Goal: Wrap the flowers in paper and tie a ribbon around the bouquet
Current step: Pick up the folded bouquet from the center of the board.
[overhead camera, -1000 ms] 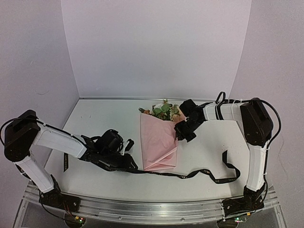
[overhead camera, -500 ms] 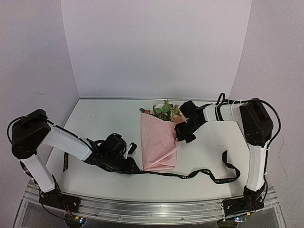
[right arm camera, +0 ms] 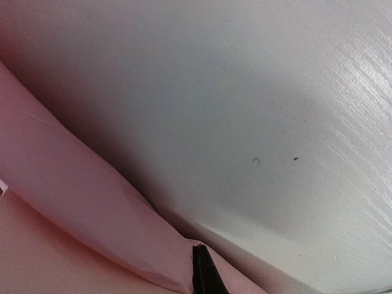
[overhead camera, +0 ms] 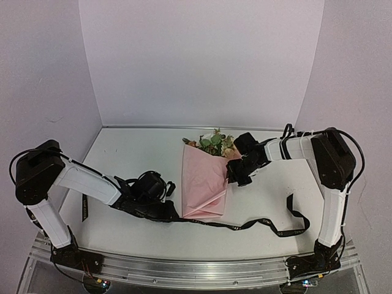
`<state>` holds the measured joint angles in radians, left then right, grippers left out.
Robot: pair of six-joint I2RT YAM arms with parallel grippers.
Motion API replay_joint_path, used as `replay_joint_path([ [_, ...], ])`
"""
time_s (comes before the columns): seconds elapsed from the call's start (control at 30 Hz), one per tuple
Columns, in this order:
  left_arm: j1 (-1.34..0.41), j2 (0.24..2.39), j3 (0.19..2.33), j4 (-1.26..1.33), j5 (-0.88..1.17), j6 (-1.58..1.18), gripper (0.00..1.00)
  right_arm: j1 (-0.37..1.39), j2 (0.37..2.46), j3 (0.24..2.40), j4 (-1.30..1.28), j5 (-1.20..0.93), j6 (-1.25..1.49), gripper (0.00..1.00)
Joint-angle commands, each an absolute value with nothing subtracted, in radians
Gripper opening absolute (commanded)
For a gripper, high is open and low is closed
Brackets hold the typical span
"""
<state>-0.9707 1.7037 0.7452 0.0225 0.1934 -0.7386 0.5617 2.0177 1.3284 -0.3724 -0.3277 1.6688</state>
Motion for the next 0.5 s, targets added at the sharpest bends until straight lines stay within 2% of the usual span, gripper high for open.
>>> replay_joint_path([
  [0.0, -0.969, 1.741, 0.738, -0.116, 0.111, -0.759, 0.14, 0.568, 1.953, 1.311, -0.318, -0.327, 1.737, 0.0],
  [0.47, -0.969, 1.757, 0.745, -0.144, 0.072, -0.809, 0.13, 0.568, 1.924, 1.236, -0.185, -0.338, 1.832, 0.0],
])
